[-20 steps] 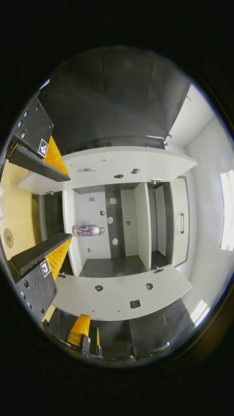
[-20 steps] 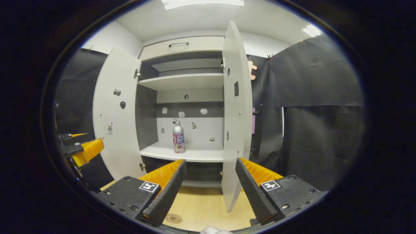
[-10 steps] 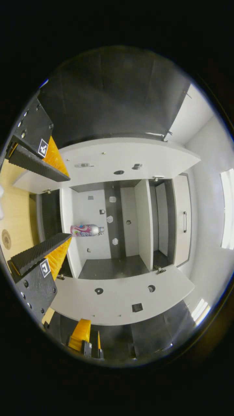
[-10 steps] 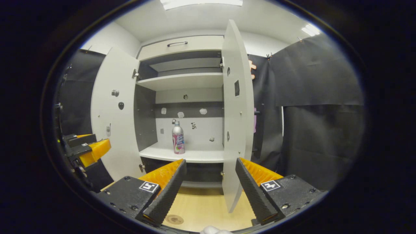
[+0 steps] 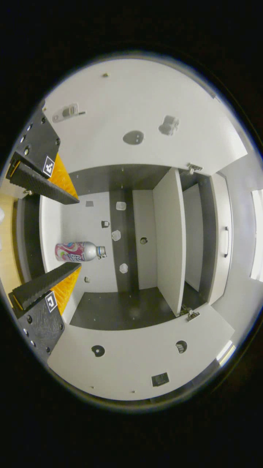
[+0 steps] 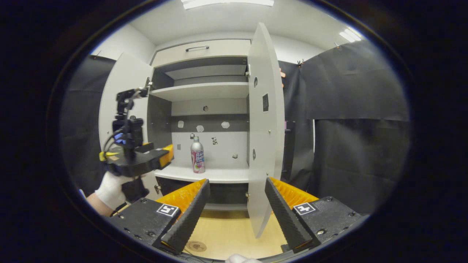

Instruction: Grasp the bottle in the cabinet with the left hand and place it on the coaster, then close the right door with the right hand and the left door with the left hand.

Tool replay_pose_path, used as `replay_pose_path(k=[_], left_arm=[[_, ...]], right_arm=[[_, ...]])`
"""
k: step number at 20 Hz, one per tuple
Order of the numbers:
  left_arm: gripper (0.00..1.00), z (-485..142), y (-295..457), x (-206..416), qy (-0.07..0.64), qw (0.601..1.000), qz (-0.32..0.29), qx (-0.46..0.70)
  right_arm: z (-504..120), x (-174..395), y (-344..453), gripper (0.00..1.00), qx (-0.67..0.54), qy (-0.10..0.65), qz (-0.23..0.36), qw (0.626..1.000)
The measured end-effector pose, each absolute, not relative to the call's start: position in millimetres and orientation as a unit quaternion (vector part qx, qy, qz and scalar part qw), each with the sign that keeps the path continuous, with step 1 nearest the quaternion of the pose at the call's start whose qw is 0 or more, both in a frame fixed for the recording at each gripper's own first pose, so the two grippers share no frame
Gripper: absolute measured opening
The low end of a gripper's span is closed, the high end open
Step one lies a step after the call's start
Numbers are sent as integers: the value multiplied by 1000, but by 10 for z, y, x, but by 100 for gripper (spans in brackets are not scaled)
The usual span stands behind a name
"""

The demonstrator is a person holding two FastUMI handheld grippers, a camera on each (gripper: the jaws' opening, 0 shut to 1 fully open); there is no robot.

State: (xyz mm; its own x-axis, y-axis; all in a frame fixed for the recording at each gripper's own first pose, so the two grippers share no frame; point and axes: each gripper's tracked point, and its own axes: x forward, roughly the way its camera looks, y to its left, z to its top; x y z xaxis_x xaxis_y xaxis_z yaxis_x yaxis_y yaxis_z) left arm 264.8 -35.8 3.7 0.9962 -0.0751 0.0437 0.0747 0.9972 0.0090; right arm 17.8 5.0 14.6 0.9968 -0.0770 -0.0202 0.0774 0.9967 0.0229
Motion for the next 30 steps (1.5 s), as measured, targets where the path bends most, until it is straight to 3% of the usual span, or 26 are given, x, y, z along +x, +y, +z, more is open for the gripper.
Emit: replay_pose_path(k=[8, 10, 16, 17, 21, 28, 29, 30], left_arm=[[97, -366, -766, 3956, 2, 999, -35, 8], [97, -447, -792, 4136, 14, 999, -32, -2], [98, -623, -896, 4432, 33, 999, -34, -5], [89, -634, -866, 4373, 37, 999, -30, -7], [78, -403, -808, 4206, 18, 999, -39, -14], [82, -97, -816, 3298, -15, 997, -81, 5], [78, -112, -845, 3123, -16, 996, -88, 9], [82, -147, -883, 2964, -16, 995, -97, 11]], right_arm=[[142, 318, -118, 96, 10, 38, -76, 996], [108, 362, -166, 99, 10, 48, -80, 996], [43, 409, -234, 96, 5, 65, -80, 995], [40, 405, -242, 96, 7, 64, -78, 995], [70, 374, -239, 99, 10, 54, -74, 996], [-36, 307, -297, 99, 21, 52, -71, 996], [-50, 288, -312, 99, 22, 51, -72, 996], [-57, 269, -330, 99, 24, 51, -74, 996]])
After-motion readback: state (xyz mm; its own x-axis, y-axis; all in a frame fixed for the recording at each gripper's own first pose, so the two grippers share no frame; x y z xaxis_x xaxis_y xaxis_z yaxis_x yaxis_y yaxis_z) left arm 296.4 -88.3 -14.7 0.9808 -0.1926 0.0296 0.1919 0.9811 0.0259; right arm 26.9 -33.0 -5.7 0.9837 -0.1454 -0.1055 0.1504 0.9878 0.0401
